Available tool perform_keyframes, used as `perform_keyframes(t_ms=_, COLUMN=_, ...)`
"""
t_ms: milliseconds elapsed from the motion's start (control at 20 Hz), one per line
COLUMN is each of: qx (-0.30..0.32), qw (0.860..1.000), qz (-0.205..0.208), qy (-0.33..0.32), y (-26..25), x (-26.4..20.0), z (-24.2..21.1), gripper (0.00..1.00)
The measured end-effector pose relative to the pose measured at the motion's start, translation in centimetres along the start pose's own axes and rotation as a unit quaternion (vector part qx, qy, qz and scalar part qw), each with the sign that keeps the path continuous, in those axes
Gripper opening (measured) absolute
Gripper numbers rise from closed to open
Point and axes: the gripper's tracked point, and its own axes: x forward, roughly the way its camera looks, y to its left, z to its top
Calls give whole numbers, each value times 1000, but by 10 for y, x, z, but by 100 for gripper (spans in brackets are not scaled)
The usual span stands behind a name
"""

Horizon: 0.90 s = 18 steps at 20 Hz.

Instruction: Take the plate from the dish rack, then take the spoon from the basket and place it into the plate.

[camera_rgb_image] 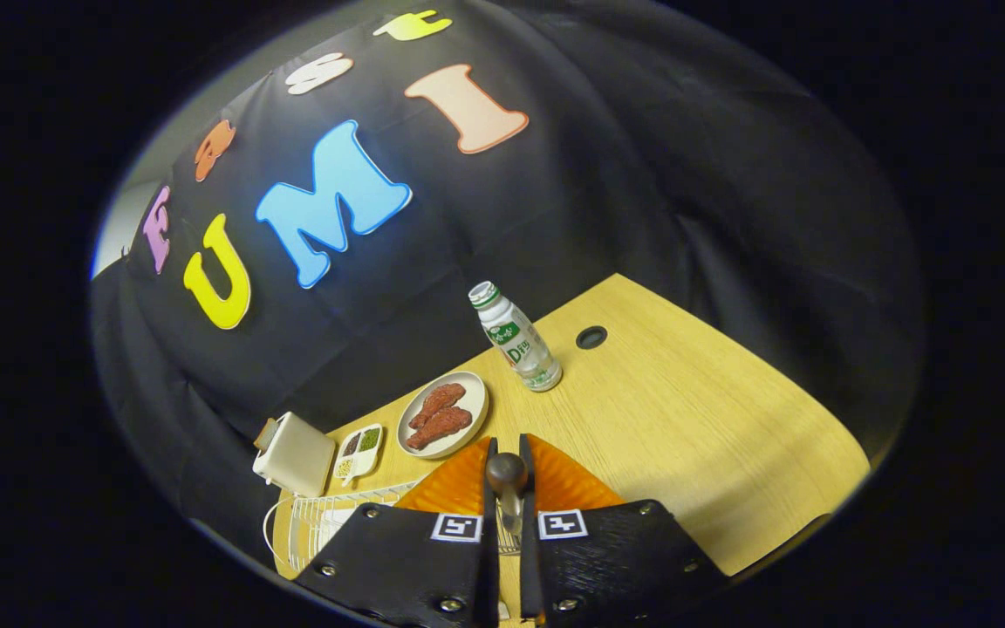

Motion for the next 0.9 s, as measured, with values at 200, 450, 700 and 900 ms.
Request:
perform_keyframes(t_ms=200, qx=-13, qw=999, qz=45, qy=2, y=41, x=-31, z=9, gripper=9)
perform_keyframes(t_ms=450, qx=-53, qw=992, qz=111, qy=33, y=101, x=-71, z=-19, gripper=9)
perform_keyframes(t_ms=700, qx=-113, qw=978, qz=157, qy=79, y=142, x=-105, z=-80, gripper=9)
perform_keyframes(t_ms=900, qx=-161, qw=964, qz=177, qy=117, y=159, x=-123, z=-135, gripper=9)
